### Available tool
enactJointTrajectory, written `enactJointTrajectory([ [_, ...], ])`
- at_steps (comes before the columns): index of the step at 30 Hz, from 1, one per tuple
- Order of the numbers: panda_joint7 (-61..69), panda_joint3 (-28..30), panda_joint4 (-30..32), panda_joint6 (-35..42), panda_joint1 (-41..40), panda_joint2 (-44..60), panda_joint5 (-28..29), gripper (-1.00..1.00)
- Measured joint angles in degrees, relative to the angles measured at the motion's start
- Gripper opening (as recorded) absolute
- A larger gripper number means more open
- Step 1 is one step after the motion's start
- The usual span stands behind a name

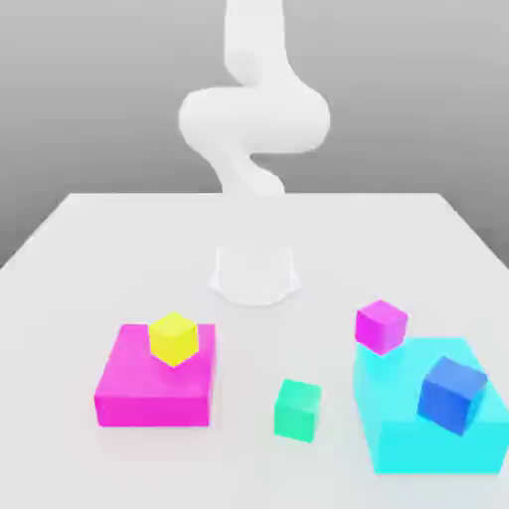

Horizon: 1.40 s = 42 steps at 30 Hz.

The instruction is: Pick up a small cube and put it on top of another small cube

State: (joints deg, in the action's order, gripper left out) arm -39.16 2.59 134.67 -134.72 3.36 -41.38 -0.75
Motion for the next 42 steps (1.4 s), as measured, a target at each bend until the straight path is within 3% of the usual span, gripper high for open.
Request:
enactJointTrajectory([
  [10,27.46,8.41,11.75,-11.96,12.35,18.52,-3.4,0.0],
  [18,47.98,11.07,20.97,-21.38,18.68,32.88,-4.72,0.0],
  [24,58.07,10.85,26.74,-28.44,19.95,42.45,-0.94,0.0],
  [28,61.39,9.21,26.12,-32.78,18.93,47.8,-4.02,0.0],
  [34,65.58,2.26,24.78,-39.48,13.4,56.12,-9.71,0.0],
  [35,65.88,1.34,24.66,-40.2,12.6,57.02,-10.16,-1.0],
  [42,65.82,1.29,24.65,-40.07,12.52,56.99,-10.08,-1.0],
])
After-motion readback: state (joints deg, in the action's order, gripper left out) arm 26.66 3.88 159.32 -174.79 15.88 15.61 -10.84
